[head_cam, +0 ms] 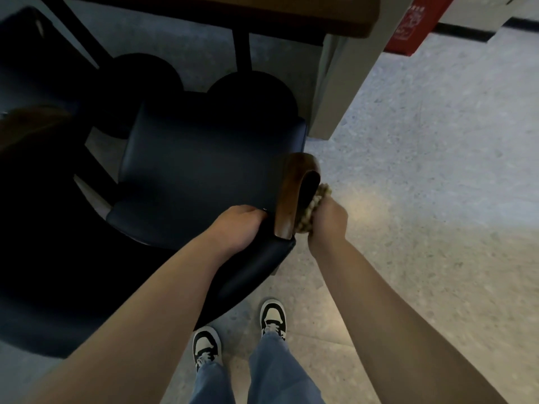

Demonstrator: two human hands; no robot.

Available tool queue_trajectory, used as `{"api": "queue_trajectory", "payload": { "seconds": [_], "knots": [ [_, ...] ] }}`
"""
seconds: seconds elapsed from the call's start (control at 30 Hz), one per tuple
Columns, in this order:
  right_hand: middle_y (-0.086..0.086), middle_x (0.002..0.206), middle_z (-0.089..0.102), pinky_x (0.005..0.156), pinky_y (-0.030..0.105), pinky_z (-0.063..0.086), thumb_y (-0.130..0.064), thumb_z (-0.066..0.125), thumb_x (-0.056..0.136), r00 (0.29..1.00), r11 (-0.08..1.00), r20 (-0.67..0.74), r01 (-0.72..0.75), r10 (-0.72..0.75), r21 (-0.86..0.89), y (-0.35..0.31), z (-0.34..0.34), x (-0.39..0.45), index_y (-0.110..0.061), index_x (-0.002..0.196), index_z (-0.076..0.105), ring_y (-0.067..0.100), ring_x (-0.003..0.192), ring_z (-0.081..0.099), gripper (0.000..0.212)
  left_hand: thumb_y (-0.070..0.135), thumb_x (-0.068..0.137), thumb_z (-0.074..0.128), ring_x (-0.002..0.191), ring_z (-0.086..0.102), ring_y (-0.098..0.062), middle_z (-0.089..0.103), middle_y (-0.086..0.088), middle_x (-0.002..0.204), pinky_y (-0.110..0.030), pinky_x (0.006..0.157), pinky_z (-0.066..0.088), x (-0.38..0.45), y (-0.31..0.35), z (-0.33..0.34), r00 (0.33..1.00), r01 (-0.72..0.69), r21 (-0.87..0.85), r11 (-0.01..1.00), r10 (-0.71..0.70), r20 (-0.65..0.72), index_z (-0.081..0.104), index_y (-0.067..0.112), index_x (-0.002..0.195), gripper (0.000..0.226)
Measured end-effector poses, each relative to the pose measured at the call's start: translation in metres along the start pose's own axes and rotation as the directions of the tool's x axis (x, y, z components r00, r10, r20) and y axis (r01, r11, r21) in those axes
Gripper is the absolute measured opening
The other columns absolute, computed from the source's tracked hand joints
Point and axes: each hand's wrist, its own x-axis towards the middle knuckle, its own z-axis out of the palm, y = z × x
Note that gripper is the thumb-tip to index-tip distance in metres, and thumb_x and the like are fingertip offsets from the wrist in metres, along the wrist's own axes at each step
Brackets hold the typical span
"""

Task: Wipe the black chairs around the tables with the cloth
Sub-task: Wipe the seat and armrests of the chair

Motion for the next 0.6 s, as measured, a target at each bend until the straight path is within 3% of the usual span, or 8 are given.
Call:
{"api": "queue_trajectory", "payload": {
  "seconds": [0.1, 0.2, 0.27, 0.33, 0.4, 0.47, 0.53, 0.6],
  "knots": [
    [0.004, 0.079, 0.067, 0.067, 0.034, 0.050, -0.023, 0.040, 0.098, 0.976, 0.973, 0.065, 0.201, -0.209, 0.115, -0.036, -0.009, -0.028, -0.016, 0.085, 0.069, 0.023, 0.075, 0.063, 0.033, 0.029, 0.095, 0.046, 0.098, 0.057, -0.013, 0.063, 0.003, 0.111, -0.028, 0.082, 0.040, -0.004, -0.001, 0.001, 0.995, 0.034, -0.201, 0.979, -0.051, -0.082, 0.070, 0.024, 0.108, 0.028],
    [0.014, 0.117, 0.067, 0.094, 0.038, 0.048, -0.012, 0.037, 0.096, 0.880, 0.916, 0.333, 0.226, -0.337, 0.330, -0.071, -0.010, -0.065, -0.001, 0.121, 0.061, 0.028, 0.111, 0.062, 0.036, 0.024, 0.095, 0.051, 0.100, 0.060, -0.010, 0.066, 0.006, 0.112, -0.022, 0.080, 0.043, -0.011, 0.001, -0.001, 0.977, -0.056, -0.352, 0.934, -0.021, -0.211, 0.067, 0.024, 0.117, 0.028],
    [0.015, 0.124, 0.064, 0.096, 0.036, 0.048, -0.016, 0.040, 0.096, 0.798, 0.933, 0.523, 0.126, -0.298, 0.338, -0.083, -0.002, -0.091, -0.003, 0.126, 0.057, 0.026, 0.115, 0.061, 0.037, 0.022, 0.096, 0.052, 0.098, 0.064, -0.007, 0.069, 0.006, 0.111, -0.021, 0.082, 0.047, -0.020, 0.004, -0.008, 0.961, -0.144, -0.557, 0.818, -0.018, -0.274, 0.067, 0.025, 0.114, 0.024],
    [0.013, 0.117, 0.067, 0.084, 0.030, 0.054, -0.022, 0.046, 0.090, 0.729, 0.957, 0.637, 0.086, -0.250, 0.278, -0.084, 0.009, -0.109, -0.006, 0.120, 0.061, 0.023, 0.108, 0.065, 0.037, 0.027, 0.099, 0.046, 0.104, 0.066, -0.010, 0.071, 0.005, 0.112, -0.031, 0.093, 0.050, -0.031, 0.007, -0.021, 0.965, -0.214, -0.755, 0.620, 0.014, -0.261, 0.066, 0.026, 0.113, 0.024],
    [0.013, 0.114, 0.069, 0.079, 0.028, 0.056, -0.020, 0.044, 0.092, 0.694, 0.963, 0.673, 0.117, -0.255, 0.244, -0.079, 0.023, -0.121, -0.006, 0.115, 0.063, 0.023, 0.104, 0.067, 0.033, 0.039, 0.102, 0.037, 0.109, 0.066, -0.016, 0.071, 0.002, 0.117, -0.040, 0.094, 0.052, -0.039, 0.003, -0.038, 0.961, -0.276, -0.878, 0.392, 0.130, -0.244, 0.068, 0.027, 0.115, 0.035],
    [0.013, 0.114, 0.069, 0.083, 0.030, 0.055, -0.014, 0.042, 0.098, 0.692, 0.958, 0.662, 0.193, -0.287, 0.213, -0.073, 0.037, -0.126, -0.004, 0.115, 0.064, 0.024, 0.106, 0.066, 0.030, 0.050, 0.101, 0.031, 0.116, 0.063, -0.020, 0.067, -0.001, 0.125, -0.040, 0.093, 0.053, -0.046, -0.004, -0.059, 0.936, -0.302, -0.925, 0.232, 0.255, -0.242, 0.066, 0.026, 0.122, 0.047],
    [0.010, 0.113, 0.070, 0.093, 0.034, 0.051, -0.013, 0.045, 0.098, 0.697, 0.937, 0.631, 0.307, -0.340, 0.165, -0.065, 0.052, -0.129, -0.004, 0.115, 0.065, 0.022, 0.109, 0.065, 0.028, 0.052, 0.097, 0.039, 0.118, 0.062, -0.020, 0.066, -0.002, 0.127, -0.038, 0.092, 0.054, -0.049, -0.013, -0.079, 0.919, -0.326, -0.929, 0.173, 0.291, -0.268, 0.066, 0.024, 0.123, 0.047],
    [0.007, 0.110, 0.071, 0.095, 0.035, 0.050, -0.018, 0.051, 0.092, 0.713, 0.910, 0.582, 0.393, -0.391, 0.130, -0.059, 0.066, -0.131, -0.008, 0.112, 0.068, 0.020, 0.107, 0.066, 0.027, 0.040, 0.094, 0.055, 0.107, 0.067, -0.014, 0.071, 0.004, 0.116, -0.031, 0.084, 0.056, -0.048, -0.021, -0.098, 0.927, -0.361, -0.896, 0.258, 0.202, -0.316, 0.073, 0.026, 0.108, 0.026]
  ]
}}
